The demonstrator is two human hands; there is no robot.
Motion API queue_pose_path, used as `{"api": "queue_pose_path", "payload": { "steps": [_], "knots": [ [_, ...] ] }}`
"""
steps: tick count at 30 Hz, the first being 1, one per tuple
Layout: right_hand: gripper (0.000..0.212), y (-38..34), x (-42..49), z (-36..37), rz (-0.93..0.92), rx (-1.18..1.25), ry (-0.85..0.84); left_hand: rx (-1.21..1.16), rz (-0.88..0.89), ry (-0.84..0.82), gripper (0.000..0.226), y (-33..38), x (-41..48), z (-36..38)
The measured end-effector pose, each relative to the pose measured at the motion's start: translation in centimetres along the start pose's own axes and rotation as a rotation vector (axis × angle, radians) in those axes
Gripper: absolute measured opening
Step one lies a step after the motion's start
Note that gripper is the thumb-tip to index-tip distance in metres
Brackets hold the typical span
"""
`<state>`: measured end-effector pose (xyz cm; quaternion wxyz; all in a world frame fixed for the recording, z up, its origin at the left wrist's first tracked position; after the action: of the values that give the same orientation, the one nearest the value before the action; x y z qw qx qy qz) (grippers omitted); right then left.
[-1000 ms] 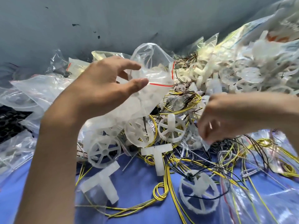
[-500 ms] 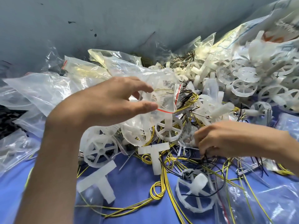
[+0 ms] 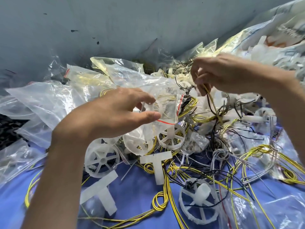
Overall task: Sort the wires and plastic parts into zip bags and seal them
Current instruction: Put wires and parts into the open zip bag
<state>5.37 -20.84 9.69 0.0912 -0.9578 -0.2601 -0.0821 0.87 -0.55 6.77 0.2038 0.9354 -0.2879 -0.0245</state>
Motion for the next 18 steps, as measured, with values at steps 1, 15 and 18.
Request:
{"api": "queue_pose_path", "payload": {
  "steps": [1, 15, 18],
  "knots": [
    [0.014, -0.3, 0.4, -0.6, 0.008, 0.014, 0.039, 0.001, -0.003, -0.006, 0.080, 0.1, 0.0, 0.1],
    [0.018, -3.1, -0.5, -3.8, -0.085, 0.873, 0.552, 0.052, 0.008, 0.386, 0.069, 4.2, 1.4, 1.7],
    [0.022, -3.7, -0.8, -3.2, -0.067, 0.995, 0.593, 0.039, 0.065, 0.499, 0.061, 4.9, 1.4, 1.6]
  ]
}}
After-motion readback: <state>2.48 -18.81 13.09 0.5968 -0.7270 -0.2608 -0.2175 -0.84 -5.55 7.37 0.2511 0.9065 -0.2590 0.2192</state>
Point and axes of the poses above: each hand's wrist, its own x-axis towards the middle knuckle, its own z-axis out of the palm, y = z × x, the point moved 5 cm from there along x, towards the middle knuckle, and after that the axes turned 4 degrees about z, right-handed, at the moved point
